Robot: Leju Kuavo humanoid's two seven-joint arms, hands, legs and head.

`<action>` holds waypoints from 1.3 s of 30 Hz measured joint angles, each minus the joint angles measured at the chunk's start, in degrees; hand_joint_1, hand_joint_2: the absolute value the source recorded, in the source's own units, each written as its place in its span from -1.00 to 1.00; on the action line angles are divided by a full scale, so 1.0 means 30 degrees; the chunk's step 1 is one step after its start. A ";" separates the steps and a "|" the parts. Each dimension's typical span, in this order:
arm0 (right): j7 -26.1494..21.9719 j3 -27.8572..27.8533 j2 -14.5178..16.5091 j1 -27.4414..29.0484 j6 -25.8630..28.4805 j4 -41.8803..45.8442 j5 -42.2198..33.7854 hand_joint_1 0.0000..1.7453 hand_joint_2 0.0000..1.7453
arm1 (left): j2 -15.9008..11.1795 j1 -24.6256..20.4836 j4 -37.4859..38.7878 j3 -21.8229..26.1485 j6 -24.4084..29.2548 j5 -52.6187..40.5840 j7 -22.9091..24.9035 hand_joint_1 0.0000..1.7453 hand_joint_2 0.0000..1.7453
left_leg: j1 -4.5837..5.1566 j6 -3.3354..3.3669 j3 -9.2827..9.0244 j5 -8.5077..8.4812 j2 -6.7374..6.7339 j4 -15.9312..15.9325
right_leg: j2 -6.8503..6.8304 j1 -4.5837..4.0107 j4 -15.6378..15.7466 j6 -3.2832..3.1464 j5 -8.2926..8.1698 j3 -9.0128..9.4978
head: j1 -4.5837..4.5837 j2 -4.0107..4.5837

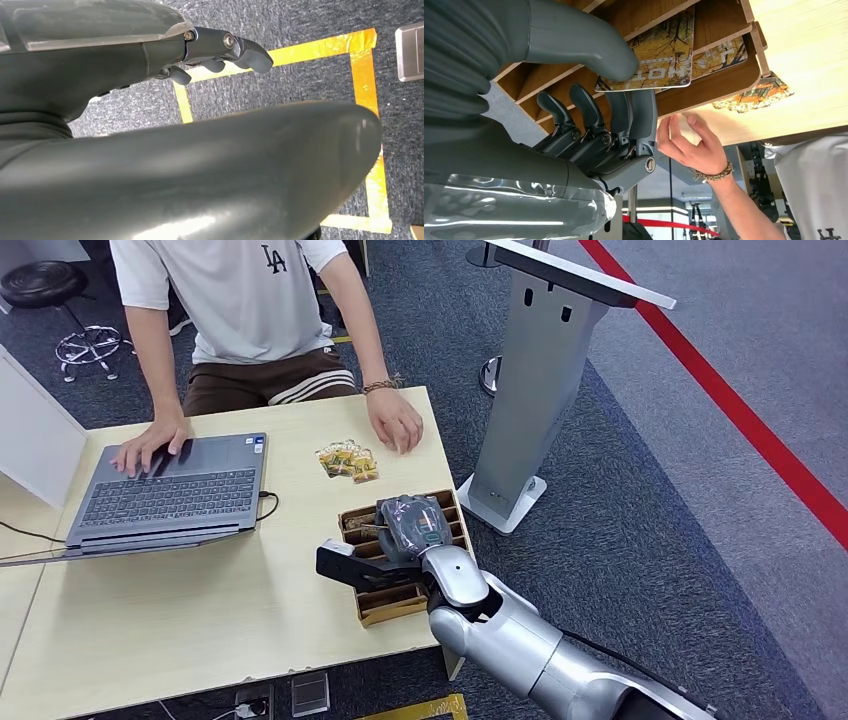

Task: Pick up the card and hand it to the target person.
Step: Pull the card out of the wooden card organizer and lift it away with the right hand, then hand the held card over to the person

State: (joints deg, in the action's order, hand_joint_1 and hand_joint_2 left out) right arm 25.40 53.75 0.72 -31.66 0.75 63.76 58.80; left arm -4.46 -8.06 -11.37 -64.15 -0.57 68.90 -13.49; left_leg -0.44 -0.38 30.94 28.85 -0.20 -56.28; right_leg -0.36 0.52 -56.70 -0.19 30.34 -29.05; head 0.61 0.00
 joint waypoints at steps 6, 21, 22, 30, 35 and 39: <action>0.0000 0.0000 0.0002 0.0001 0.0013 0.0000 0.0005 0.72 1.00 | 0.0000 0.0000 0.0000 0.0000 0.0104 -0.0022 0.0002 -1.00 -1.00 | 0.0000 0.0000 0.0000 0.0000 0.0000 0.0000 | 0.0000 0.0000 0.0000 0.0000 0.0000 0.0000 | 0.0002 0.0000; 0.0794 -0.0098 -0.0241 0.0336 0.0476 0.1976 0.2322 0.72 1.00 | -0.0007 0.0062 0.0000 0.0000 0.0352 0.0055 -0.0281 -1.00 -1.00 | 0.0000 0.0000 0.0004 0.0000 -0.0001 0.0000 | 0.0002 0.0000 0.0000 0.0000 0.0000 -0.0010 | 0.0005 0.0000; 0.0856 -0.0117 -0.0295 0.0410 0.0517 0.2432 0.2695 0.72 1.00 | -0.0007 0.0077 0.0000 0.0000 0.0368 0.0056 -0.0323 -1.00 -1.00 | 0.0000 0.0000 0.0004 0.0000 -0.0002 0.0000 | 0.0002 0.0000 0.0001 0.0000 0.0000 -0.0011 | 0.0005 0.0000; 0.0619 -0.0173 -0.0891 0.0919 0.1432 0.6319 0.4771 0.72 1.00 | -0.0013 0.0168 0.0000 0.0000 0.0410 0.0078 -0.0556 -1.00 -1.00 | 0.0000 0.0000 0.0005 0.0000 -0.0011 0.0000 | 0.0008 0.0000 0.0001 0.0000 0.0000 -0.0017 | -0.0002 0.0000; 0.0007 -0.0168 -0.1195 0.1074 0.2976 0.7872 0.5697 0.72 1.00 | -0.0007 0.0158 0.0000 0.0000 0.0444 0.0080 -0.0597 -1.00 -1.00 | 0.0000 0.0000 0.0004 0.0000 -0.0012 0.0000 | 0.0009 0.0000 0.0001 0.0000 0.0000 -0.0015 | 0.0005 0.0000; -0.0552 -0.0168 -0.1355 0.1141 0.4484 0.8406 0.6045 0.72 1.00 | -0.0007 0.0154 0.0000 0.0000 0.0423 0.0098 -0.0603 -1.00 -1.00 | 0.0000 0.0000 0.0004 0.0001 -0.0011 0.0000 | 0.0009 0.0000 0.0002 0.0000 0.0000 -0.0013 | 0.0004 0.0000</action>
State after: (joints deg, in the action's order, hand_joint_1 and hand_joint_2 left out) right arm 23.74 53.24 -3.34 -28.23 14.21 88.97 76.93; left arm -4.48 -7.60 -11.37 -64.15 0.69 69.19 -15.29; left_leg -0.44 -0.38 30.96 28.85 -0.24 -56.28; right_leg -0.34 0.53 -56.69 -0.19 30.34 -29.09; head 0.62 0.00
